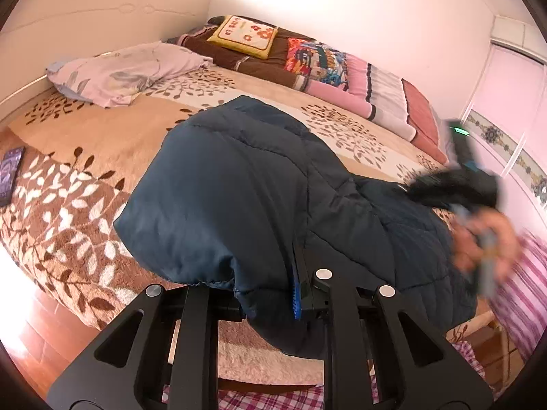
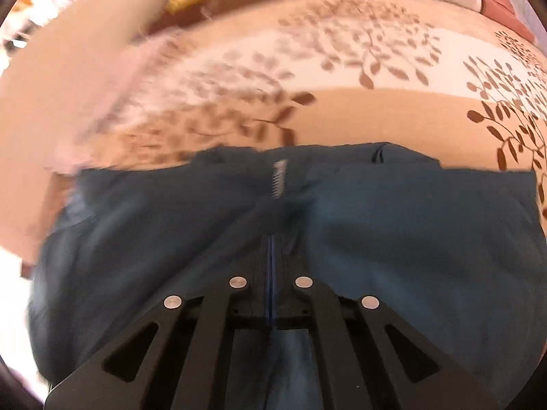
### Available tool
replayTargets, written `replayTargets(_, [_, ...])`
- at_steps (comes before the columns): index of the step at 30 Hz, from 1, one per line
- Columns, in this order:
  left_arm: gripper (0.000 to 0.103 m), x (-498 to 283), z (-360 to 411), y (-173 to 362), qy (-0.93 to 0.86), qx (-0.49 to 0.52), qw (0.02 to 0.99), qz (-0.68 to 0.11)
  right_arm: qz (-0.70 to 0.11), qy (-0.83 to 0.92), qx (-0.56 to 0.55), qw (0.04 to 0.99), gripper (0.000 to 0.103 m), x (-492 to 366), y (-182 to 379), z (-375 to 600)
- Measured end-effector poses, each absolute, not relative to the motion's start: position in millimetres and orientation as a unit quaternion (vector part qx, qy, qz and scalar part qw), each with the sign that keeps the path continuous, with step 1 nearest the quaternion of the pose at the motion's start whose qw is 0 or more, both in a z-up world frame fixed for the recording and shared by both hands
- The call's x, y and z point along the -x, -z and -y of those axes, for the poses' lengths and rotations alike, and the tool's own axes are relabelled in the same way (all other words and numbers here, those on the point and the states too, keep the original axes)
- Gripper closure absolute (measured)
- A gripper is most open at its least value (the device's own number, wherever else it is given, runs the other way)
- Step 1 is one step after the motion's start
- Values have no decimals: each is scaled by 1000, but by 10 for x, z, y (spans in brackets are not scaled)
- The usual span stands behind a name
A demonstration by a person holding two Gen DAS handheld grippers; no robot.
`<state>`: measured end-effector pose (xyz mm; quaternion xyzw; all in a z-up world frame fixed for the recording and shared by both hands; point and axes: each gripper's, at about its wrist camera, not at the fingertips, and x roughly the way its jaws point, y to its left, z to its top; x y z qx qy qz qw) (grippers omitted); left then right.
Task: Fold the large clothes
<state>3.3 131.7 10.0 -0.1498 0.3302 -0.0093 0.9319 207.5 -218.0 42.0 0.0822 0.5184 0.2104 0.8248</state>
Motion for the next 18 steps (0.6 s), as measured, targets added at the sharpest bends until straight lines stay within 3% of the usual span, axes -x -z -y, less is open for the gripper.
replayTargets(8, [86,-5,-1143,-295,17,123,941,-316,-562,-265,-56,781,103,-730,-86,2283])
replayTargets(13, [86,67,-772,-484,50,79,947,-308,-581,-257,-24,772,103,-805,296,2107])
replayTargets(18, [86,153,-400,-742,77,23,957,-278,-592,-267,-63,758,103,-912,299,2211])
